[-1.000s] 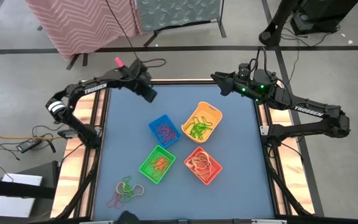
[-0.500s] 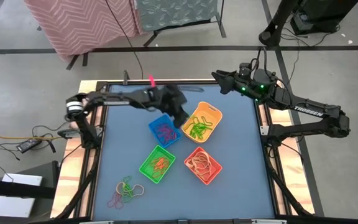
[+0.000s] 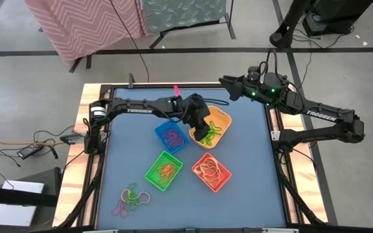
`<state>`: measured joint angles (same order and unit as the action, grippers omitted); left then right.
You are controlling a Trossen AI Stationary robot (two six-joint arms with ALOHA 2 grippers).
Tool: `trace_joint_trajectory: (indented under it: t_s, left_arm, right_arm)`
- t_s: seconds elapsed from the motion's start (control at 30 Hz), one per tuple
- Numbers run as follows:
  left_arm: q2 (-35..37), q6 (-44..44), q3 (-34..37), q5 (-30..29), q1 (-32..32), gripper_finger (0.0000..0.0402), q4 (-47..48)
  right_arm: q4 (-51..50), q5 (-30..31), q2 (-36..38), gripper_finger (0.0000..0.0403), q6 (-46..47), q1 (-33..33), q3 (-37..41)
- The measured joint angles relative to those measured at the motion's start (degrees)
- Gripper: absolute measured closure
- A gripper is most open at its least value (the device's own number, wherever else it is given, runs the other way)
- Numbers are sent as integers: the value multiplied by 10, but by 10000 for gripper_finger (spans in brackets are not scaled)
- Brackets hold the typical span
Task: Sort rubber bands into baskets
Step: Put the green rubber band into the yellow bin
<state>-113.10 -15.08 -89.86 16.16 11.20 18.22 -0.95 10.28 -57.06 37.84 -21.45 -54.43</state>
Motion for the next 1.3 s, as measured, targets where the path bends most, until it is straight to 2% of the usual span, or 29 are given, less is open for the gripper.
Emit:
trace_joint_trajectory:
  t_s: [0.27,0.37,0.47,0.57,0.7,0.83,0.93,1.07,1.17,1.3]
  left_arm:
    - [0,11,0,2,0,207,11]
    - [9,-28,0,30,0,166,58]
    - [42,-17,0,44,-6,146,141]
    - [96,21,13,-6,-32,145,209]
    - [206,17,94,-86,-82,154,201]
    - [335,-72,234,-160,-146,161,169]
    - [429,-148,336,-190,-216,164,173]
    - [507,-199,441,-202,-314,165,180]
    - [523,-211,491,-202,-370,166,184]
    - [510,-181,532,-171,-432,166,184]
  right_arm:
    - [0,-58,1,151,-37,-12,0]
    - [-1,-74,1,151,-53,-19,0]
    - [-4,-90,1,151,-57,-24,0]
    - [-12,-110,1,151,-54,-25,0]
    - [-33,-163,1,151,-26,-22,0]
    - [-36,-221,1,151,7,3,0]
    - [-30,-235,1,151,32,45,0]
    - [-3,-212,0,151,66,133,0]
    - [10,-134,-2,151,100,210,0]
    - [31,-22,-13,151,126,306,0]
